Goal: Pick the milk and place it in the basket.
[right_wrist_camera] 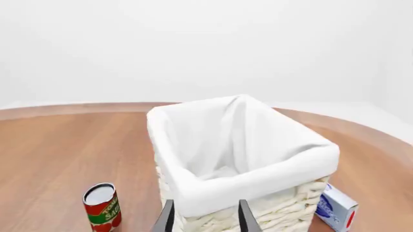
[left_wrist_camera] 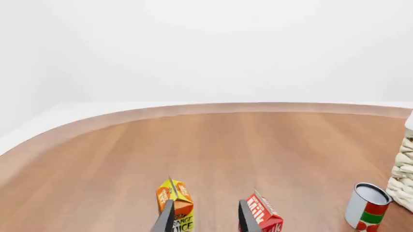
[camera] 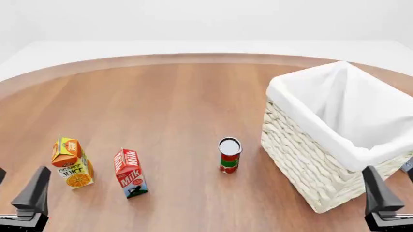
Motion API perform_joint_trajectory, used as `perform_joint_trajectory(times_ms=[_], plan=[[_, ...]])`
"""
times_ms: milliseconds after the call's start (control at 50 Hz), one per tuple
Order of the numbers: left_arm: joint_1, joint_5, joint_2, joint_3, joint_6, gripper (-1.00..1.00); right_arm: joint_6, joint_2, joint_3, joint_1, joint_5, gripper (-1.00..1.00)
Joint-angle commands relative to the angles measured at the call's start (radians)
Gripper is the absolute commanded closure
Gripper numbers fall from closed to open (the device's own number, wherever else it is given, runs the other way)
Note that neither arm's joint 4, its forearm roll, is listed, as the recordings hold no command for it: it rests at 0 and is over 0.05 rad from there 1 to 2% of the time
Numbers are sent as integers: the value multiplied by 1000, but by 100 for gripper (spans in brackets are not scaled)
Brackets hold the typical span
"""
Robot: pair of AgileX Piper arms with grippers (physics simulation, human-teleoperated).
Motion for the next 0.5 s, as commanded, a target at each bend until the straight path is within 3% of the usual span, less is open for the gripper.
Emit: perform_joint_trajectory(times_ms=[20, 80, 120, 180, 220, 300, 380, 420, 460, 500], plan=[[0, 0, 0, 0, 0, -100, -8, 73, 0, -11, -57, -100], [0, 0, 0, 0, 0, -100, 4, 87, 0, 2, -74, -100], [0, 0, 0, 0, 0, -100, -22, 62, -2, 15, -61, -100], [0, 0, 0, 0, 0, -100, -69, 183, -18, 23, -129, -100], [0, 0, 0, 0, 0, -100, -28, 176, -80, 37, -62, -100], [0, 0, 0, 0, 0, -100, -50, 214, -196, 78, 49, -100], [0, 0, 0, 0, 0, -100, -39, 245, -314, 131, 149, -100], [0, 0, 0, 0, 0, -100, -8, 319, -378, 159, 197, -100], [0, 0, 0, 0, 0, -100, -37, 310, -428, 170, 248, -100], [0, 0, 0, 0, 0, -100, -11, 356, -483, 189, 296, -100]])
